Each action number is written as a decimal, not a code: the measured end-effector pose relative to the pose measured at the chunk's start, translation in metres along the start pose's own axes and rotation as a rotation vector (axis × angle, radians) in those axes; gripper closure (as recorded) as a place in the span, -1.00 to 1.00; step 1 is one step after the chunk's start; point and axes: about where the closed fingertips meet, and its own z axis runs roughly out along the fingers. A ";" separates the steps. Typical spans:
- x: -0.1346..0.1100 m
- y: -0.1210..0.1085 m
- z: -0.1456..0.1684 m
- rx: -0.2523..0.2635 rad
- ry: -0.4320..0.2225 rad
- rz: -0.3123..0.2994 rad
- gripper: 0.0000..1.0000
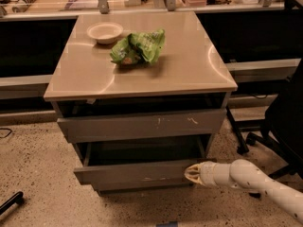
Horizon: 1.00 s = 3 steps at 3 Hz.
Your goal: Close middle drawer
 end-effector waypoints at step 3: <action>0.020 -0.072 0.005 0.057 0.049 -0.006 1.00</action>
Offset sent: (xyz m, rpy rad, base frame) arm 0.0779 -0.0295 0.0195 -0.0412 -0.0534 -0.0668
